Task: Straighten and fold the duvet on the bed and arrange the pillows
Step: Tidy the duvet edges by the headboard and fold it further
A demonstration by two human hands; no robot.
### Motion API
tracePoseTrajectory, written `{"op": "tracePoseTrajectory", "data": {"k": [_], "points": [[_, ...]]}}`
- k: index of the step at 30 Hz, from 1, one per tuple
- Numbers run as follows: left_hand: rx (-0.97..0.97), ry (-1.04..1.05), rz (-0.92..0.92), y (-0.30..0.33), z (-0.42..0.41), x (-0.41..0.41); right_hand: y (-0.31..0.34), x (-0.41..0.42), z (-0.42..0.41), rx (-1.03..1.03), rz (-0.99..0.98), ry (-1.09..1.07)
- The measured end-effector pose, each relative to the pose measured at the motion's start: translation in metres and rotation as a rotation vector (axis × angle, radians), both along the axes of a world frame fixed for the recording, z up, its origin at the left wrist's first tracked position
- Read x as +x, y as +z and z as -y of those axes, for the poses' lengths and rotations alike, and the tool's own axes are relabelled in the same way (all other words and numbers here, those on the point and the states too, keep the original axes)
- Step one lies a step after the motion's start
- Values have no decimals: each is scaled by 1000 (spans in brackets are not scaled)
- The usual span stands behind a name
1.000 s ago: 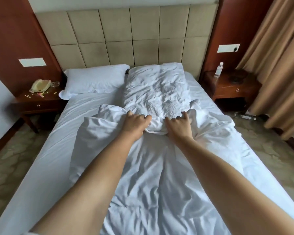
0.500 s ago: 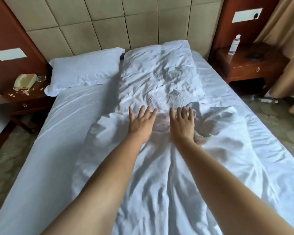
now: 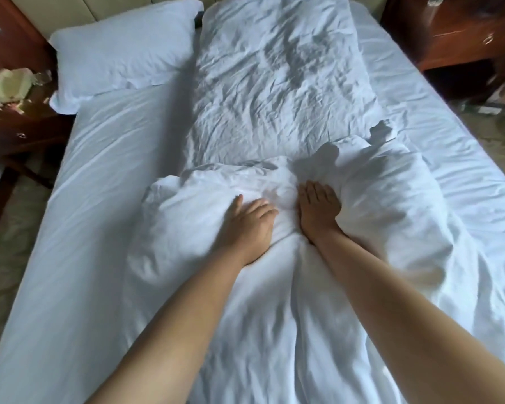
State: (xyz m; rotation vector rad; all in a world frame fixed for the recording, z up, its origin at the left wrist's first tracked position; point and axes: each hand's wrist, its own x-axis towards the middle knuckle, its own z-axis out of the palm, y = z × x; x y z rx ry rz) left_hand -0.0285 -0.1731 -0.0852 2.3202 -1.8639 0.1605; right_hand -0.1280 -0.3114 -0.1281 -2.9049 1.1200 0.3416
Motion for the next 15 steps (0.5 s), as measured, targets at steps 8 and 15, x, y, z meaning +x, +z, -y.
{"op": "tracePoseTrajectory", "data": {"k": [8,15], "points": [[284,165,-89,39,-22,-15,59,-38,-35,142,115,96],[370,274,-126,103,-60,-55,119,-88,-88,4,225,153]]}}
